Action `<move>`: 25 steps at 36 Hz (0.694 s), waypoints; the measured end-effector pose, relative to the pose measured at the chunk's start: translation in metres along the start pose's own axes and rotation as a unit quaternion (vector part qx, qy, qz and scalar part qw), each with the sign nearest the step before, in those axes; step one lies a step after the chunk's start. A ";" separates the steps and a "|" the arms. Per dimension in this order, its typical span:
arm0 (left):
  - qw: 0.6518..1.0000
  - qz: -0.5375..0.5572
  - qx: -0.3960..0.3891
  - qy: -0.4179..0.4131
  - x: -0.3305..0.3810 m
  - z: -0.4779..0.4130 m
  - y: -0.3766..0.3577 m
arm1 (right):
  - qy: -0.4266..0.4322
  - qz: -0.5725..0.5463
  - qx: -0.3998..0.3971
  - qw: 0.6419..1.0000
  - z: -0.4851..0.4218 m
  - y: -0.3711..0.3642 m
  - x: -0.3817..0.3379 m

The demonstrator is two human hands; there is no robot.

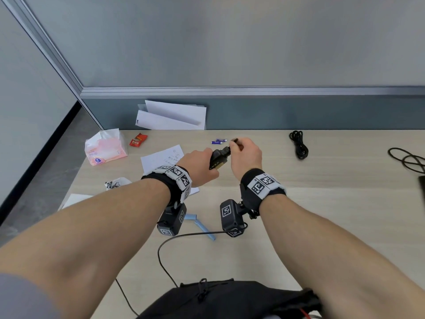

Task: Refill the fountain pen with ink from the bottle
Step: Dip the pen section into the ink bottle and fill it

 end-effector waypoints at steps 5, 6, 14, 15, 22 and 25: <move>1.000 -0.003 -0.004 0.006 -0.002 0.003 -0.004 | -0.015 -0.024 -0.008 1.000 0.004 0.001 0.006; 1.000 -0.003 -0.003 0.007 -0.003 0.003 -0.004 | -0.016 -0.027 -0.010 0.999 0.004 0.001 0.006; 1.000 0.005 0.008 0.008 -0.004 -0.002 0.002 | 0.006 -0.016 0.003 1.000 -0.001 -0.001 -0.004; 1.000 0.006 0.010 0.008 -0.003 -0.003 0.003 | 0.011 -0.011 0.006 1.000 -0.002 0.000 -0.005; 1.000 0.010 0.018 0.003 -0.001 -0.007 0.008 | 0.050 0.039 0.001 0.998 -0.007 -0.001 -0.016; 1.000 0.011 0.018 0.002 0.001 -0.007 0.008 | 0.065 0.053 0.003 0.996 -0.008 0.001 -0.020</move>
Point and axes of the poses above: each hand's wrist, its own z-axis away from the middle knuckle, its own y-axis out of the back of the hand, x = y × z, the point moved 9 cm from there along -z, towards the middle knuckle, and after that the axes turned 10 degrees about x, right-handed, at the moved point
